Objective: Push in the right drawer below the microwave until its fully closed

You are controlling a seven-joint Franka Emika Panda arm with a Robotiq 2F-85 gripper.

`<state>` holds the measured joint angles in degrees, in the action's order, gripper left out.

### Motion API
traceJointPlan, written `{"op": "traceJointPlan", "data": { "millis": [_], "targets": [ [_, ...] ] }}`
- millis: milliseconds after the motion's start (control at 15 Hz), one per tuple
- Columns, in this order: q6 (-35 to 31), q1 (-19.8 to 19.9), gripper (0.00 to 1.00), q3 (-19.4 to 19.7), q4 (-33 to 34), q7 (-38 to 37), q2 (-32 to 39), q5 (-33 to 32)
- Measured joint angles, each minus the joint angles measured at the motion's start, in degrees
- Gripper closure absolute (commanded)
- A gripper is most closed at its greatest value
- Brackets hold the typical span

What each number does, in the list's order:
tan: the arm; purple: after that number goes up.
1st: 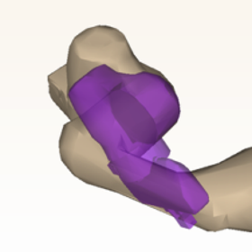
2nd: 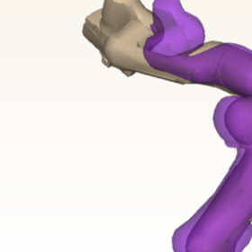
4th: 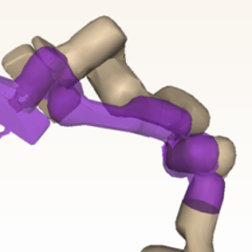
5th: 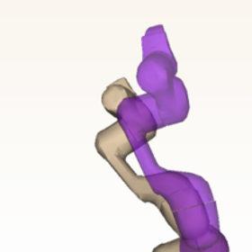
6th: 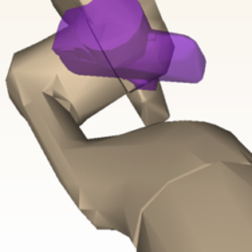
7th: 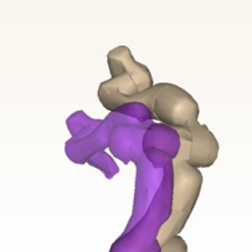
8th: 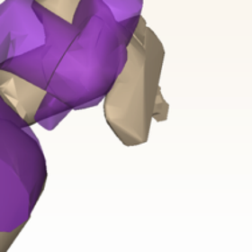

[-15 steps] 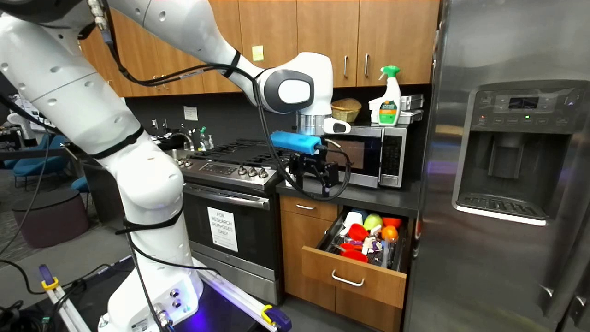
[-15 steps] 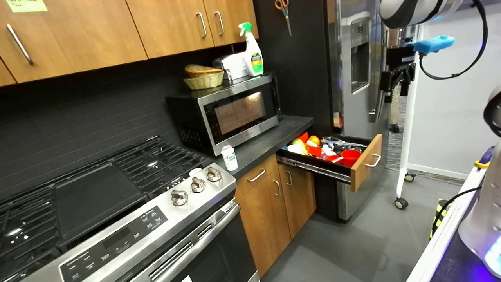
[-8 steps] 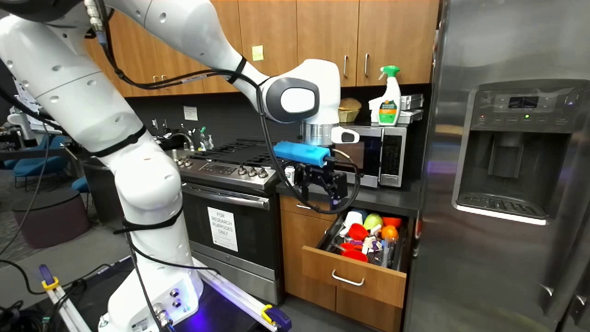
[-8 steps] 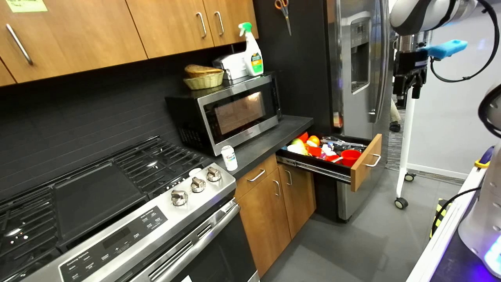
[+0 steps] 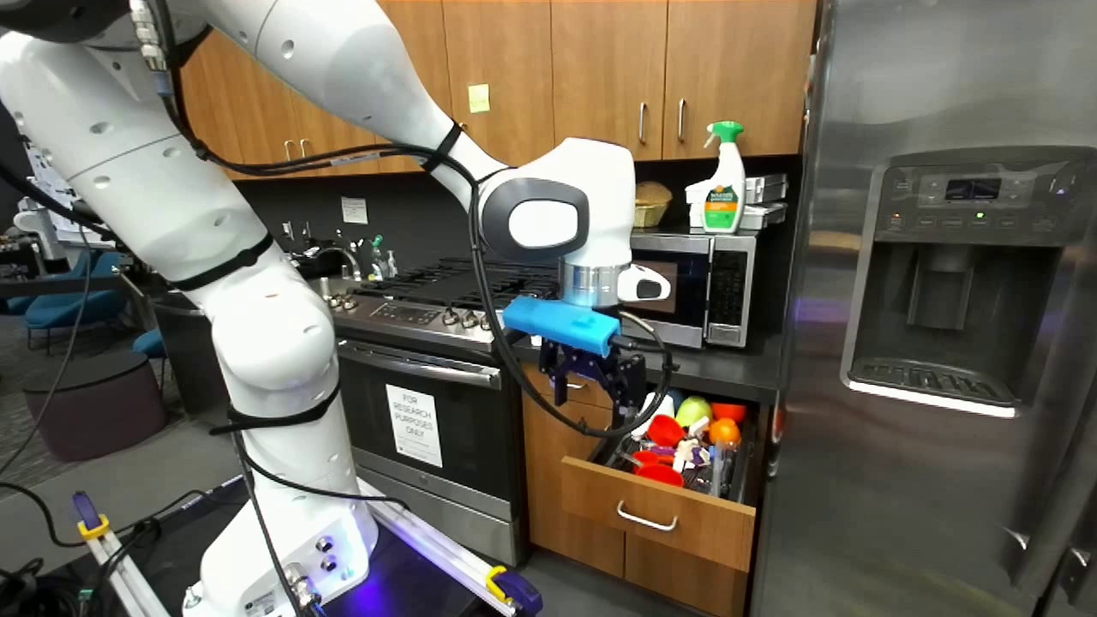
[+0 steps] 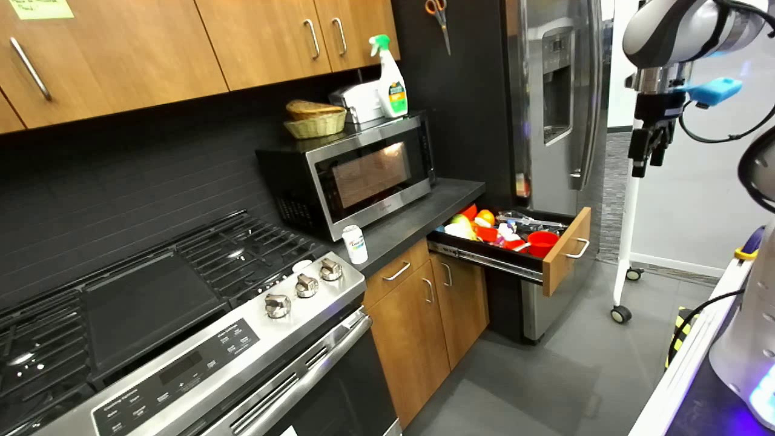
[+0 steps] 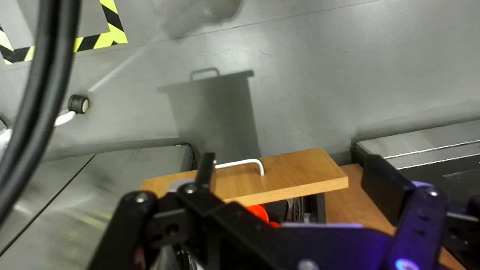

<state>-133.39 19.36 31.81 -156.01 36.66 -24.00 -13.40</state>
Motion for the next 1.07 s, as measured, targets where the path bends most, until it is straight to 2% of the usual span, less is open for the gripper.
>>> {"op": "traceJointPlan", "data": {
  "millis": [400, 733, 1067],
  "targets": [
    [-5.17, 4.02, 0.00, 0.82, -3.72, 3.59, 0.72, -2.52],
    [-7.98, 6.82, 0.00, 1.14, -3.66, 4.48, 2.86, -4.55],
    [3.05, 6.52, 0.00, 1.28, -3.63, 8.31, 2.91, 0.96]
  ]
}}
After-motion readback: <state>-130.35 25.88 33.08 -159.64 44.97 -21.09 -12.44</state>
